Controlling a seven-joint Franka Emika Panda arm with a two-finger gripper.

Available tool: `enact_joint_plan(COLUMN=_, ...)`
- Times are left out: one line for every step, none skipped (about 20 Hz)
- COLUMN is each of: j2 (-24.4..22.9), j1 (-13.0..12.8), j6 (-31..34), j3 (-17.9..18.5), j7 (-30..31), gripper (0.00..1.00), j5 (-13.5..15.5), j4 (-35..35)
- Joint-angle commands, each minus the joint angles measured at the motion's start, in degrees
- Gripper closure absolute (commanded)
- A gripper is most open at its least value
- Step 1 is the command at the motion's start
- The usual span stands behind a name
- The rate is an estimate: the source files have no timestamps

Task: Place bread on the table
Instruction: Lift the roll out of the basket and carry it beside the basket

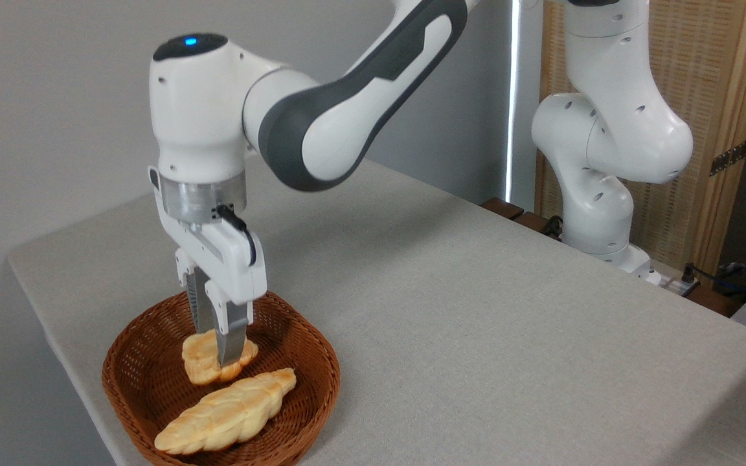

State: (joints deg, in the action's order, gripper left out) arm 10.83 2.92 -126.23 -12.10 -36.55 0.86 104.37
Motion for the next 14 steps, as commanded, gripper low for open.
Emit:
enact_joint_plan(j2=-5.2, j1=-0.1, j6=6.1, j3=0.3, j7=0.9, gripper=0.54, j5=0.5, j4=0.5)
enact_joint_plan(j2=-6.3, j1=-0.1, j6=7.9, j3=0.3, j7=0.8, gripper=0.54, j5=1.1, j4=0.5)
enact_joint_plan(j2=-7.3, j1=-0.1, j6=9.4, j3=0.3, j7=0.8, gripper=0.54, j5=1.7, j4=0.7)
enact_joint_plan(j2=-8.4, j1=-0.1, j6=10.9, j3=0.4, j7=0.8, gripper=0.54, j5=1.7, j4=0.8)
enact_joint_plan(j2=-9.3, j1=-0.1, j6=12.6, j3=0.4, j7=0.8, gripper=0.54, j5=1.8, j4=1.1)
enact_joint_plan(j2=-10.2, j1=-0.1, j6=13.9, j3=0.4, j7=0.7, gripper=0.54, j5=1.8, j4=1.2)
enact_joint_plan(j2=-10.9, j1=-0.1, j6=15.0, j3=0.4, j7=0.7, gripper=0.54, j5=2.1, j4=1.4)
enact_joint_plan(j2=-11.6, j1=-0.1, j6=15.9, j3=0.4, j7=0.7, gripper=0.54, j5=2.4, j4=2.0)
enact_joint_plan(j2=-12.4, j1=-0.2, j6=17.4, j3=0.3, j7=0.8, gripper=0.54, j5=2.4, j4=3.1)
enact_joint_plan(j2=-13.2, j1=-0.3, j6=18.8, j3=0.2, j7=0.8, gripper=0.54, j5=2.4, j4=4.6)
enact_joint_plan(j2=-13.9, j1=-0.8, j6=19.7, j3=0.0, j7=0.8, gripper=0.54, j5=2.4, j4=6.2)
enact_joint_plan(j2=-14.3, j1=-1.2, j6=19.8, j3=-0.1, j7=0.7, gripper=0.53, j5=2.4, j4=6.9)
enact_joint_plan(j2=-15.1, j1=-1.5, j6=19.9, j3=-0.1, j7=0.7, gripper=0.53, j5=2.4, j4=8.2)
enact_joint_plan(j2=-16.2, j1=-1.9, j6=19.9, j3=-0.1, j7=0.6, gripper=0.53, j5=2.4, j4=9.6)
